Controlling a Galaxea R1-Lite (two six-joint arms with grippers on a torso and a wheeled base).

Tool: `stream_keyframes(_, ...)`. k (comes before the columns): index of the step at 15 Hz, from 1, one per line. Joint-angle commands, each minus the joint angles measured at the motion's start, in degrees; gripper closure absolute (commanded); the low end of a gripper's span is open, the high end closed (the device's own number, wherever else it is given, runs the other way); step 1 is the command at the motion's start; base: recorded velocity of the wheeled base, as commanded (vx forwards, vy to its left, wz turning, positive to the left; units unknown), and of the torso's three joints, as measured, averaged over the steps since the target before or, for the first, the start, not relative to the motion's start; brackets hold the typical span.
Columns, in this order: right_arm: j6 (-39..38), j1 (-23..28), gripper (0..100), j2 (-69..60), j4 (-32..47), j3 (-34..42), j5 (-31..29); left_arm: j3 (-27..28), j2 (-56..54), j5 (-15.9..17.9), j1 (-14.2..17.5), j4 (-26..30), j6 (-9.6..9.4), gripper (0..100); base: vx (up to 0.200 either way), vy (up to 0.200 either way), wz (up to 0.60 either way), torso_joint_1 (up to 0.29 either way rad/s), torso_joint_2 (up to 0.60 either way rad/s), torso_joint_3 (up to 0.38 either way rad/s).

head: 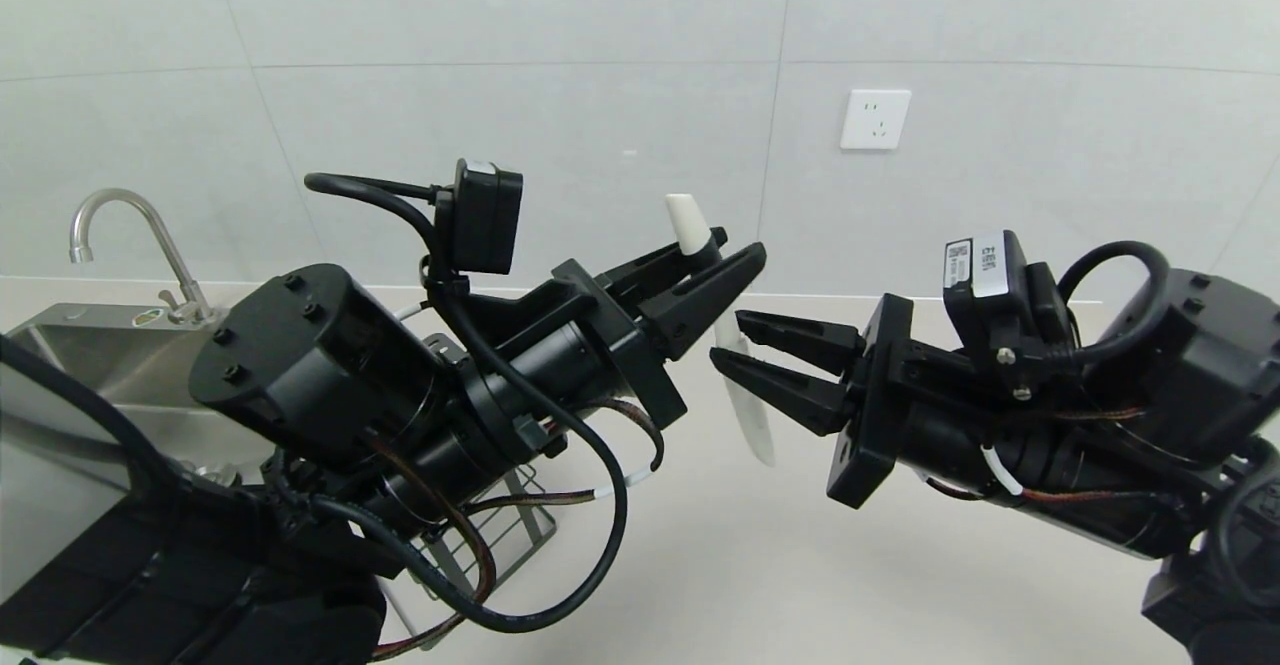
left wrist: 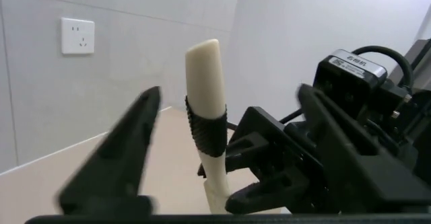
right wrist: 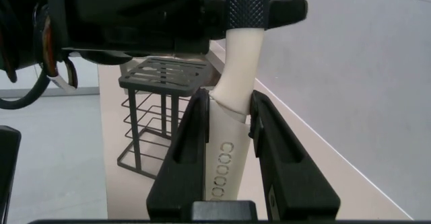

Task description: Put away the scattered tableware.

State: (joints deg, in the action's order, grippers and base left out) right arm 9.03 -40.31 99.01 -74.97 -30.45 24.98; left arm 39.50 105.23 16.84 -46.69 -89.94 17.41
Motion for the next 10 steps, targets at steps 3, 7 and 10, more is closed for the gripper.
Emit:
stream_keyframes(3, 0.0, -1.5, 100, 1.4, 0.0, -1.7, 0.1, -0.1, -0.3, 0.0, 0.1, -0.1, 0.08, 100, 0.000, 0.000, 0.00, 0.000, 0.00, 0.000)
stream_keyframes(7, -1.4, -1.6, 0, 2.6, 0.1, -0.2, 0.2, -0.5, -0.5, -0.3, 1.3, -0.1, -0.01, 100, 0.000, 0.000, 0.00, 0.000, 0.00, 0.000)
stream_keyframes(10, -1.3, -1.5, 0, 0.0, -1.3, 5.7, 0.2, -0.5, -3.6, -0.4, 5.6, -0.1, 0.17, 100, 0.000, 0.000, 0.00, 0.000, 0.00, 0.000)
